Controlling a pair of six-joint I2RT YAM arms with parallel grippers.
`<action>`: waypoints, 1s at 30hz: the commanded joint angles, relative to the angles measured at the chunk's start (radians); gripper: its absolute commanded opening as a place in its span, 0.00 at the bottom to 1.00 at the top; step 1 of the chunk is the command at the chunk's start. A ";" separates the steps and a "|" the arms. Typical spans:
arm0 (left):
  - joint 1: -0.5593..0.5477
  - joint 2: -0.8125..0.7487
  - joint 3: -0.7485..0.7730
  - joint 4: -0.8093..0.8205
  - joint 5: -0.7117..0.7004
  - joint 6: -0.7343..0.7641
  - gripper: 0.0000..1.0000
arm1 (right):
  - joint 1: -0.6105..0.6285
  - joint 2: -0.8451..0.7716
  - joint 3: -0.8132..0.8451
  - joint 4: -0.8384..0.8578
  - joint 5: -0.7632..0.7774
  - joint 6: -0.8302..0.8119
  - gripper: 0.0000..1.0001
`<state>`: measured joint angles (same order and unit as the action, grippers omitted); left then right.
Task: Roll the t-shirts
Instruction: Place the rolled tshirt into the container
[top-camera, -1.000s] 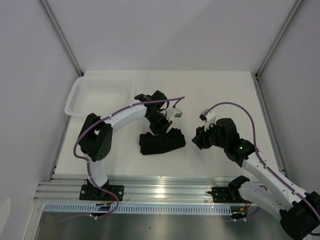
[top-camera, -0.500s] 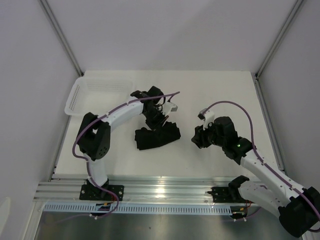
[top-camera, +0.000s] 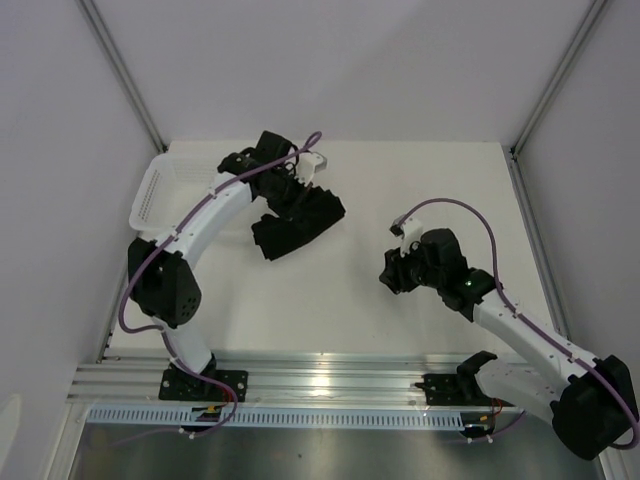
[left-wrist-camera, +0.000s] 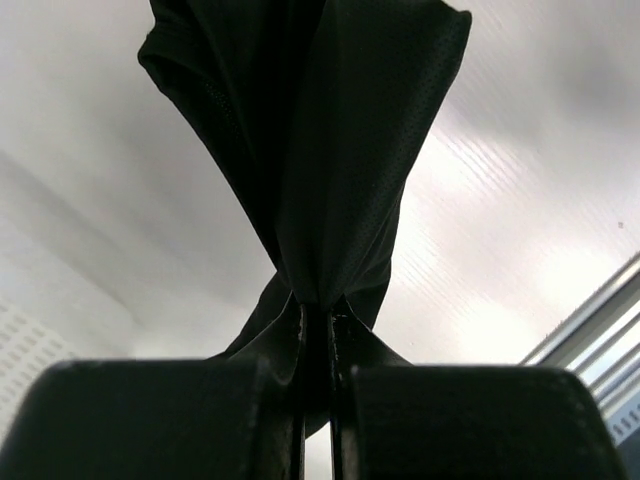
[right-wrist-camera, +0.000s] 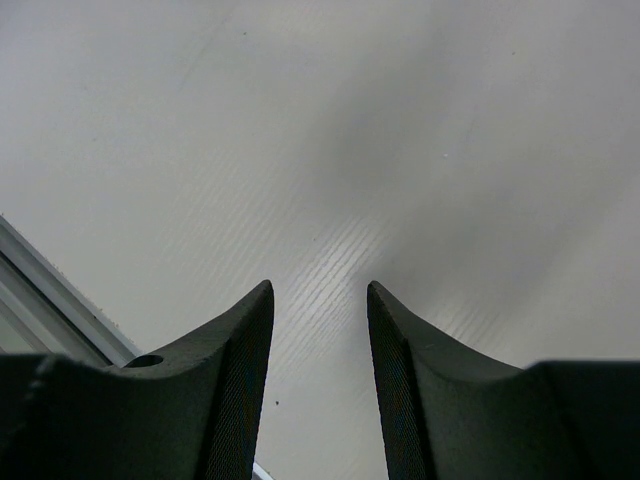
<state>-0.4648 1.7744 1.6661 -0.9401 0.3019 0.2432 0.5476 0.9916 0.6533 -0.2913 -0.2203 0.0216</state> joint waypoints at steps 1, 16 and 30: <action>0.043 -0.079 0.083 0.061 -0.021 -0.053 0.01 | -0.002 0.028 0.057 0.063 -0.017 -0.017 0.46; 0.340 -0.060 0.161 0.208 -0.047 -0.100 0.01 | 0.020 0.209 0.155 0.118 -0.045 0.005 0.46; 0.506 0.106 0.054 0.333 0.028 -0.360 0.01 | 0.101 0.337 0.264 0.072 -0.005 0.012 0.46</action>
<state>0.0055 1.8866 1.7596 -0.6632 0.2897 -0.0212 0.6292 1.3190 0.8639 -0.2176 -0.2462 0.0261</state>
